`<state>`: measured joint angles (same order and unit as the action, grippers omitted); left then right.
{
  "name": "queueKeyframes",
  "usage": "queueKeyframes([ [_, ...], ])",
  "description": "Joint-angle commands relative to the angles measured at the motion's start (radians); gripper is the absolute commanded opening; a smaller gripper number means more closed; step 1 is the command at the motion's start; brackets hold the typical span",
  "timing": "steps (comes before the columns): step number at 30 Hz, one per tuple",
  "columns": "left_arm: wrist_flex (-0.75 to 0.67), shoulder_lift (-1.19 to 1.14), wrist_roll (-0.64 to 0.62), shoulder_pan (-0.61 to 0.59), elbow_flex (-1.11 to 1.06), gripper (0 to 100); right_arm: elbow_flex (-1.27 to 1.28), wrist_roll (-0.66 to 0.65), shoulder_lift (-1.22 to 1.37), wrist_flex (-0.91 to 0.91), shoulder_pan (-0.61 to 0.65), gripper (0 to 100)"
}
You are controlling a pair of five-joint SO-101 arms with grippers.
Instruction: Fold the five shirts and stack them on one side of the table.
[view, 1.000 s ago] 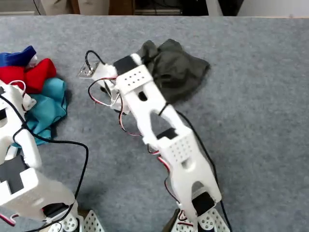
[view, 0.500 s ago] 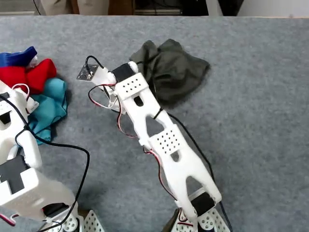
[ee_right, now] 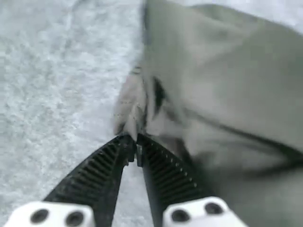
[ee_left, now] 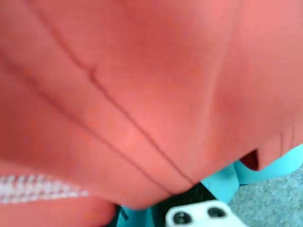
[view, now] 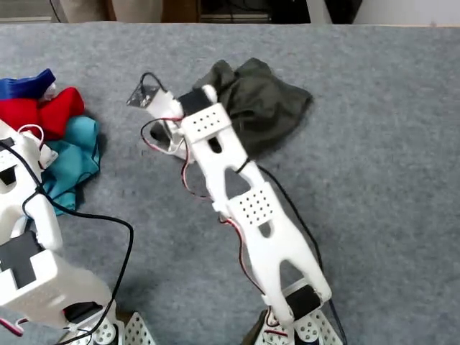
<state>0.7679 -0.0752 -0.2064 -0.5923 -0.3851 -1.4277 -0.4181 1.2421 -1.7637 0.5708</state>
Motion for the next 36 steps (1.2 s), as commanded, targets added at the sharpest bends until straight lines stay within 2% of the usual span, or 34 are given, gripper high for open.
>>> queueKeyframes([
  [1,-0.018,0.010,0.006,0.006,0.006,2,-0.012,0.032,-0.193,-0.023,-0.027,0.3],
  [14,-0.018,0.010,0.006,0.006,0.006,2,0.323,0.054,-0.888,-0.023,-0.022,0.3],
  [22,-0.018,0.010,0.006,0.006,0.005,2,0.418,0.104,-1.276,-0.018,-0.027,0.3],
  [29,-0.018,0.010,0.006,0.011,0.003,2,0.417,0.103,-1.454,0.097,-0.030,0.3],
  [36,-0.017,0.010,0.006,0.011,0.003,2,0.417,0.103,-1.517,0.230,-0.036,0.3],
])
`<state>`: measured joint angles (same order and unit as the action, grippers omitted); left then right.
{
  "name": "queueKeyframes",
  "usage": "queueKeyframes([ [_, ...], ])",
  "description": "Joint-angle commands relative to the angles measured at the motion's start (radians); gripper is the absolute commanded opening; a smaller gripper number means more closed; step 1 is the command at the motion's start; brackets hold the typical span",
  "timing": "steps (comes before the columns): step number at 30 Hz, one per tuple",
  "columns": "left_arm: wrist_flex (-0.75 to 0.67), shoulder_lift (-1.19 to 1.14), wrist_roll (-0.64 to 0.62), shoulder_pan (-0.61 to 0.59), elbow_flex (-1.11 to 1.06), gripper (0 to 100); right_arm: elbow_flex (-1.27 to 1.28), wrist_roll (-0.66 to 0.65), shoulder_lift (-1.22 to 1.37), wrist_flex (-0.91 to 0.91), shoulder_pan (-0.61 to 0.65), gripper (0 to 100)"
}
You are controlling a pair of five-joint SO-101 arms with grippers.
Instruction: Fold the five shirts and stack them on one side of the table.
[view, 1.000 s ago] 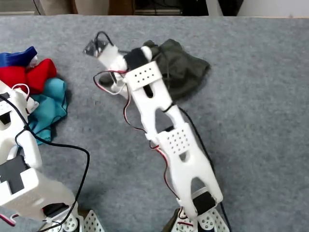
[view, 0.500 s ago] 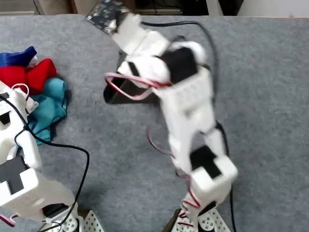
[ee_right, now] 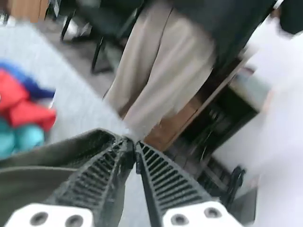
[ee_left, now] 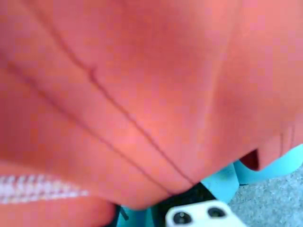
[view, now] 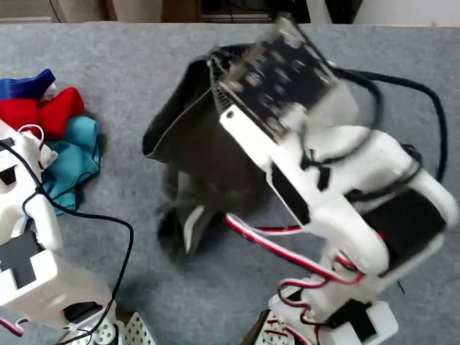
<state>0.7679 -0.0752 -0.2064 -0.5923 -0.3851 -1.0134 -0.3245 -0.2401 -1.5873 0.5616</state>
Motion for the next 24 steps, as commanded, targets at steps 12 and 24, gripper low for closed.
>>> queueKeyframes([
  [12,-0.014,0.010,0.006,0.012,0.003,2,0.251,-0.087,0.176,-0.101,-0.447,0.4],
  [24,-0.012,0.013,0.008,0.087,-0.046,2,0.306,-0.215,0.644,0.028,-0.473,0.4],
])
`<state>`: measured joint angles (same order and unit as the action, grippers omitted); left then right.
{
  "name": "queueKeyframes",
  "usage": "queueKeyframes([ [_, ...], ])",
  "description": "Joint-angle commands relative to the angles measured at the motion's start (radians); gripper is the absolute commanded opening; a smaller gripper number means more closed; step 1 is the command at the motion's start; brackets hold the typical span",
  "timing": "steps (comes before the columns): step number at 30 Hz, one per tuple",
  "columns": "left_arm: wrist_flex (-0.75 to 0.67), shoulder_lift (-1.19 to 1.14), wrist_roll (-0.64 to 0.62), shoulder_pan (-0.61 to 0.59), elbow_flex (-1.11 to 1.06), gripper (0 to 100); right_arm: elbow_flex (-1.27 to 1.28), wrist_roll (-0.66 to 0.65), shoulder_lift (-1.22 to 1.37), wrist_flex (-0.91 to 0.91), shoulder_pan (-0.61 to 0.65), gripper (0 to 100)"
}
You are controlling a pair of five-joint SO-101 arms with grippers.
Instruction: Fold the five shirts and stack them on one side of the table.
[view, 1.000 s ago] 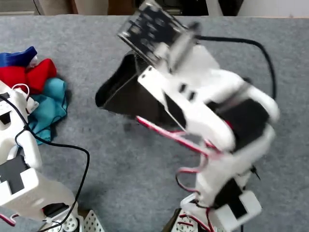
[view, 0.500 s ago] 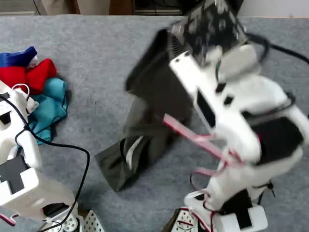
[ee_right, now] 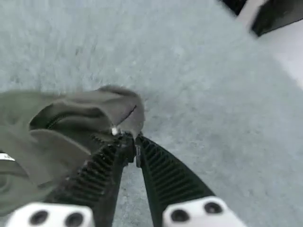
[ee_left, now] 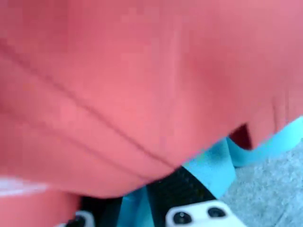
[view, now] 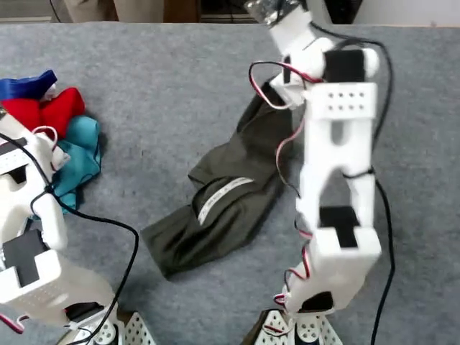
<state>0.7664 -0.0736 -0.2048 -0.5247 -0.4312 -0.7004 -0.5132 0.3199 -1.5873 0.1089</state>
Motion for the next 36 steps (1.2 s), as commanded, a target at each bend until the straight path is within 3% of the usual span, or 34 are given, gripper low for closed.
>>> queueKeyframes([
  [1,-0.011,0.010,0.006,0.020,0.002,2,-0.007,-0.032,0.122,0.041,-0.028,0.4],
  [6,-0.011,0.010,0.006,0.020,0.002,2,-0.007,-0.038,0.292,0.137,-0.054,1.9],
  [11,-0.014,0.010,0.006,0.020,0.002,2,-0.059,0.049,0.372,0.157,-0.076,20.5],
  [16,-0.017,0.008,0.006,0.031,0.002,2,-0.168,0.052,0.371,0.137,-0.059,30.1],
  [27,-0.049,0.007,0.006,0.034,-0.009,2,-0.677,0.052,0.377,-0.204,0.073,27.0],
  [36,-0.066,0.007,0.006,0.034,-0.015,2,-0.414,-0.068,0.378,-0.193,0.220,27.0],
])
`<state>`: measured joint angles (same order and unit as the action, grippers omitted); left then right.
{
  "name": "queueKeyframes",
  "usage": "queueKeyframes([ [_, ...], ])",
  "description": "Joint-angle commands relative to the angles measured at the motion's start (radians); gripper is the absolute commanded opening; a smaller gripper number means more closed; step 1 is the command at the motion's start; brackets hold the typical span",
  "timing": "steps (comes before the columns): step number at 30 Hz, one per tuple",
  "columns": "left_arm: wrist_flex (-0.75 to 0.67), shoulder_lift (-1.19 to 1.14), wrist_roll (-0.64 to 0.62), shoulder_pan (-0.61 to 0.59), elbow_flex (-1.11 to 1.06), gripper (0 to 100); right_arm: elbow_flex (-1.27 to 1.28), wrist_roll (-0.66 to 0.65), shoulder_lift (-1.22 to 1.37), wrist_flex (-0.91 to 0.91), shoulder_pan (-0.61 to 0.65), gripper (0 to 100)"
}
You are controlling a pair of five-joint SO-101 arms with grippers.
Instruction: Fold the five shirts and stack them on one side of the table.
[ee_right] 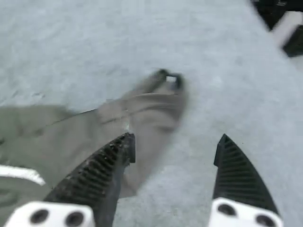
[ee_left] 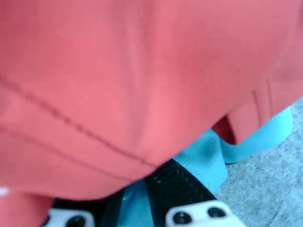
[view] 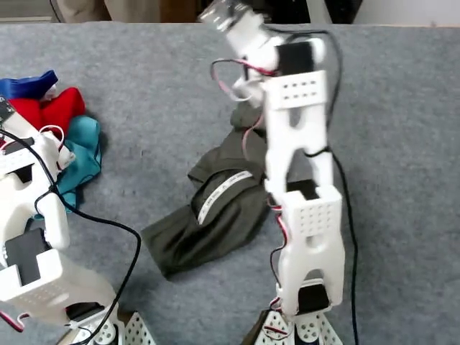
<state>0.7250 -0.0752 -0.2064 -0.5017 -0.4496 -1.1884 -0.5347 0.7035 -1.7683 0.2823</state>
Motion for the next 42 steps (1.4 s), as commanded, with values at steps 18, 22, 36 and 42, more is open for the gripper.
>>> queueKeyframes([
  [18,-0.025,0.008,0.008,0.011,0.005,2,0.189,-0.083,0.151,0.080,0.076,24.6],
  [22,-0.025,0.008,0.008,0.011,0.005,2,0.071,-0.081,0.246,0.072,0.074,16.2],
  [36,-0.025,0.008,0.008,0.011,0.005,2,-0.193,-0.011,0.346,-0.015,0.004,0.5],
  [42,-0.025,0.008,0.008,0.011,0.005,2,-0.196,0.031,0.202,-0.018,-0.021,0.5],
])
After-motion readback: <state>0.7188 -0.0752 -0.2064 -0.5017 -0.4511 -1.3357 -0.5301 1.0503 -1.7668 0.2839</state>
